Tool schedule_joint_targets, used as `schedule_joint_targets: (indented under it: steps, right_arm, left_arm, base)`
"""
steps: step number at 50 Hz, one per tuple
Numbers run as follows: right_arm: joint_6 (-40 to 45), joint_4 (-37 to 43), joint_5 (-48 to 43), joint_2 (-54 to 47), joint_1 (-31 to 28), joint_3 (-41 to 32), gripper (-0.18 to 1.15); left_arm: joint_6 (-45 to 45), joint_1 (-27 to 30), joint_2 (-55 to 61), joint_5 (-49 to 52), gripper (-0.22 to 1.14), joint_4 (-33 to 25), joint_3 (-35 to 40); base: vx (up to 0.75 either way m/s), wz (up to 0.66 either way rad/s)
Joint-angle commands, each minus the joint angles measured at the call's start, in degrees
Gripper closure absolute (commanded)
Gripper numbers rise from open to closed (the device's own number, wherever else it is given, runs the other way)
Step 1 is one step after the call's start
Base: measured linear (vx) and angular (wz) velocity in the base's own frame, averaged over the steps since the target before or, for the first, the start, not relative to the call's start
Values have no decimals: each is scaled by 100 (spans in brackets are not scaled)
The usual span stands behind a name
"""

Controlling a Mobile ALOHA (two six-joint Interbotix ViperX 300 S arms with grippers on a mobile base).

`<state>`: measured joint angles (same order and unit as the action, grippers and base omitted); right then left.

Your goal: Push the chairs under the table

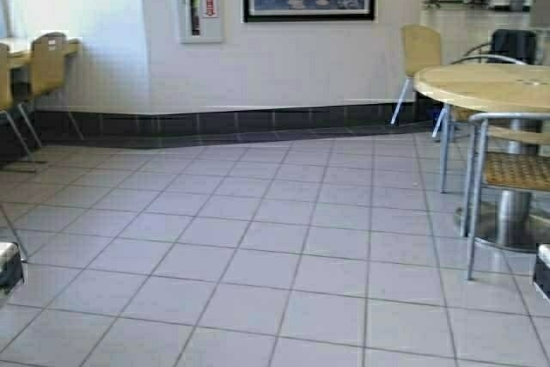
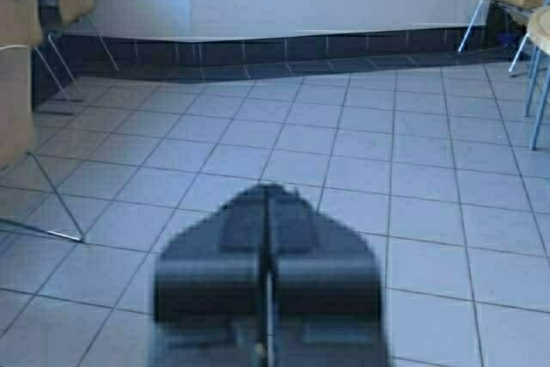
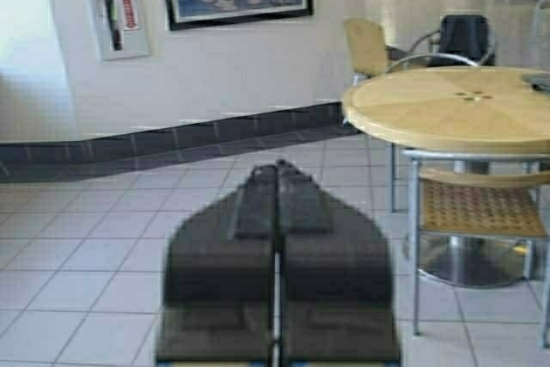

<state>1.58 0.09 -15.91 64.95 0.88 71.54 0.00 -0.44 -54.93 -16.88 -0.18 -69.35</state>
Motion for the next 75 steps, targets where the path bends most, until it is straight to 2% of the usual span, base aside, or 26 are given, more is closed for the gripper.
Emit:
schedule_joint_targets:
  steps: [1, 23, 46, 75]
  right_arm:
    - [-9, 9, -26, -62, 9, -70, 93]
    - [-9, 0, -18, -88, 9, -62, 93]
    - [0, 0, -18, -562, 9, -97, 93]
    - [123, 9, -18, -729, 9, -88, 93]
  left_arm:
    - [9, -9, -9, -53, 89, 0, 105]
    - [26, -9, -9, -44, 89, 0, 167]
    - [0, 0, 35, -53, 89, 0, 149]
    - [-53, -9, -132, -44, 89, 0, 26]
  base:
    - [34, 30]
    - [32, 28]
    - [31, 41]
    - [26, 60]
